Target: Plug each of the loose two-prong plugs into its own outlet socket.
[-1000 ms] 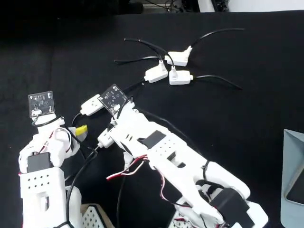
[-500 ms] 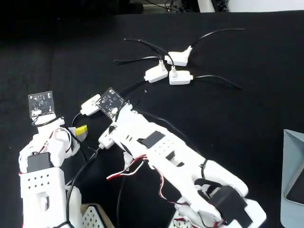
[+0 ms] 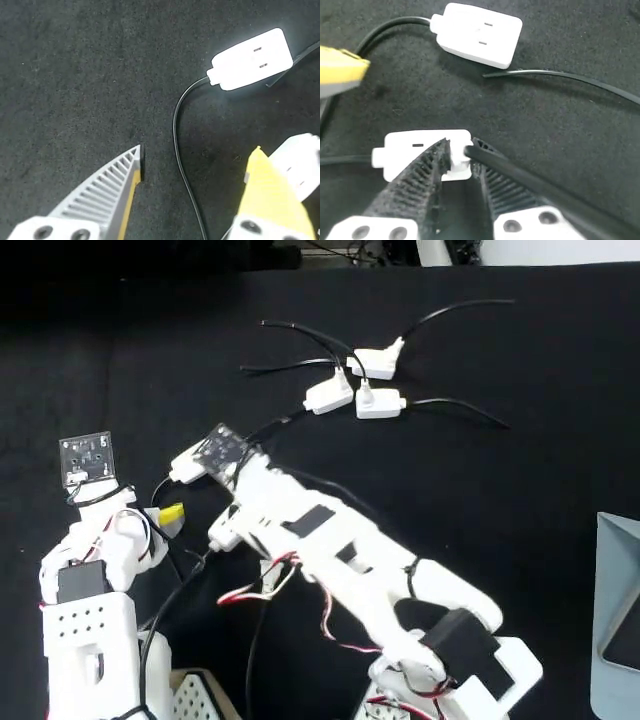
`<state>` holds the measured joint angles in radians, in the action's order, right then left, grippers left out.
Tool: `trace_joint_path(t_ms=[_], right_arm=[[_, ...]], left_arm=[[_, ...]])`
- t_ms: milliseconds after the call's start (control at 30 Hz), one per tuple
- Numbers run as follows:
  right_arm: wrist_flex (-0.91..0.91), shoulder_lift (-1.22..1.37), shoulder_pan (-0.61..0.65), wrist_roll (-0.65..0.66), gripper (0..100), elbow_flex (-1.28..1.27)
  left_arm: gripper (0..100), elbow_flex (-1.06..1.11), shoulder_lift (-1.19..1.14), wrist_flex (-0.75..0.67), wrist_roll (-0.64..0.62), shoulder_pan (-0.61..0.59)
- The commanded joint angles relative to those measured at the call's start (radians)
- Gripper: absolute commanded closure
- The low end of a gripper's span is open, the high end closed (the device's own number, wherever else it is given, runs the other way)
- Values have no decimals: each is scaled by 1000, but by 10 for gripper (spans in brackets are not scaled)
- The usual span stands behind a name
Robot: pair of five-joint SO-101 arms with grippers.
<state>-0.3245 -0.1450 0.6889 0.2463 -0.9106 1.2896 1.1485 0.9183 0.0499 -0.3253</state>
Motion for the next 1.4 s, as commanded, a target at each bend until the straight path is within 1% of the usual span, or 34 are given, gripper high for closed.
trace_joint_path(t_ms=[0, 133, 267, 467, 567, 633, 733, 900, 1000, 1200, 1300, 1367], right_arm=[[-17, -21, -176, 14, 987, 56], [-17, -21, -334, 14, 986, 131], [-17, 33, -453, 14, 985, 223], [-17, 242, -580, 12, 983, 427], [-28, 314, -605, 12, 973, 495], [-54, 311, -605, 11, 923, 499], [-132, 262, -600, -46, 861, 504], [-264, 101, -591, -58, 860, 503], [-402, -16, -562, -58, 860, 499], [-723, -173, -440, -52, 860, 492], [-787, -213, -374, -44, 861, 449], [-804, -242, -328, 28, 861, 392]], left_arm=[[676, 1, 14, -14, -8, -12], [676, 10, 14, -18, -8, -12], [676, 10, 14, -18, -8, -12], [676, 10, 14, -14, -8, -12], [676, 12, 14, -14, -8, -12], [676, 12, 14, -14, -8, -12], [676, 12, 14, -14, -8, -12], [676, 12, 14, -15, -8, -19], [676, 12, 14, -20, -8, -51], [676, 10, 14, -20, -9, -70], [676, 4, 14, -20, -12, -93], [676, 2, 12, -20, -12, -102]])
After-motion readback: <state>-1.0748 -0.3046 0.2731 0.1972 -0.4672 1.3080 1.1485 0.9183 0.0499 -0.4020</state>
